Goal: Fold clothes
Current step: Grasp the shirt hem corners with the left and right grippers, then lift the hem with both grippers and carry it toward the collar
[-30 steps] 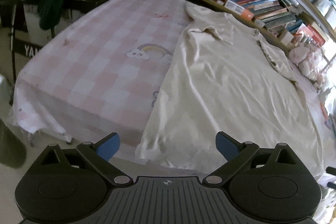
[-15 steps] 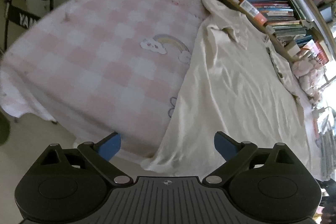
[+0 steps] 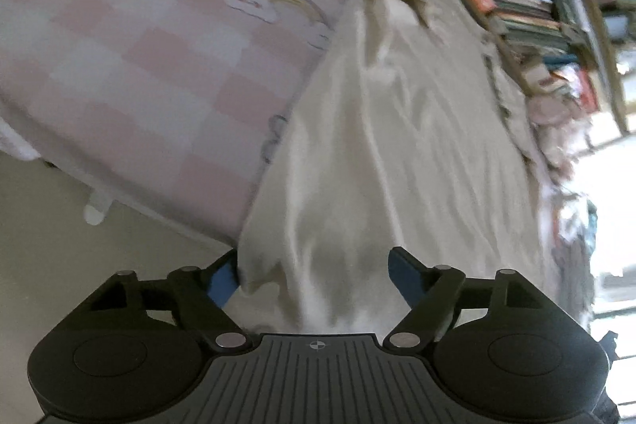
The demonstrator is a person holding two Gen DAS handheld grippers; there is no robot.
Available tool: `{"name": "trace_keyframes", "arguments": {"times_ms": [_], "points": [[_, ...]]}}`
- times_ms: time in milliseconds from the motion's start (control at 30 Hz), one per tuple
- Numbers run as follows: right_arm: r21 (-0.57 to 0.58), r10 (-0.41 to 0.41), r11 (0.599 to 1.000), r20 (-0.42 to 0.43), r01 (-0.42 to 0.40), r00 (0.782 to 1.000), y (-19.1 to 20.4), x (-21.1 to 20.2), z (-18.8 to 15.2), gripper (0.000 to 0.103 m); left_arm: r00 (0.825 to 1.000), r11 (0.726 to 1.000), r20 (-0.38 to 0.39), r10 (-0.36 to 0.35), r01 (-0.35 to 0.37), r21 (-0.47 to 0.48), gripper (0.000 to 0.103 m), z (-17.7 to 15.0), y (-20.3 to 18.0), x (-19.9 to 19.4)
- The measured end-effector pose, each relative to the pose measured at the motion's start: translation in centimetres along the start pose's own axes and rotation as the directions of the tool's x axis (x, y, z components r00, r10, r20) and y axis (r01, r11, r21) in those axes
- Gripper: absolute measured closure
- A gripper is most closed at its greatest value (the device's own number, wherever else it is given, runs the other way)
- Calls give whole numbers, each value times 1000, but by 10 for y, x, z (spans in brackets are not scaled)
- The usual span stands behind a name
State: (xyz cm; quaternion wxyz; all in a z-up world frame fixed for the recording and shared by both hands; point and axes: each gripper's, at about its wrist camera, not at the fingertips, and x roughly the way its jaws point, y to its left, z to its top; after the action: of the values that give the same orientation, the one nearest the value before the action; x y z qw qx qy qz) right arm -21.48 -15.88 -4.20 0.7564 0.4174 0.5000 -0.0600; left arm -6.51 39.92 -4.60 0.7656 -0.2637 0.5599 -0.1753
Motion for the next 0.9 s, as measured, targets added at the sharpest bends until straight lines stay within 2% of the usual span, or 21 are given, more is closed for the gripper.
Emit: {"name": "trace_keyframes", "arguments": {"times_ms": [133, 333, 400, 467, 500, 533, 767, 900], "points": [[-73, 32, 997, -47, -35, 998, 5, -5, -1, 25, 997, 998, -22, -67, 67, 18, 23, 3, 2, -5], [-164, 32, 985, -86, -46, 996, 10, -3, -4, 48, 988, 988, -37, -152, 152, 17, 23, 4, 11, -9], [-195, 31, 980, -81, -46, 996, 10, -3, -7, 51, 987, 987, -31, -155, 156, 41, 23, 2, 10, -12], [-215, 31, 976, -76, -47, 997, 10, -3, -9, 53, 992, 989, -30, -125, 127, 75, 34, 0, 6, -12], [-220, 37, 974, -74, -52, 997, 10, -4, -10, 55, 993, 989, -36, -114, 117, 85, 46, -1, 6, -11], [-225, 47, 972, -72, -62, 996, 9, -5, -11, 59, 994, 990, -40, -104, 107, 91, 54, -2, 5, -10], [-257, 86, 961, -59, -98, 995, 9, -14, -18, 84, 991, 988, -19, -130, 131, 76, 57, -9, 15, -21], [-292, 50, 954, -41, -60, 998, 13, -16, -23, 87, 987, 987, 6, -160, 160, 37, 57, -9, 26, -30]]}}
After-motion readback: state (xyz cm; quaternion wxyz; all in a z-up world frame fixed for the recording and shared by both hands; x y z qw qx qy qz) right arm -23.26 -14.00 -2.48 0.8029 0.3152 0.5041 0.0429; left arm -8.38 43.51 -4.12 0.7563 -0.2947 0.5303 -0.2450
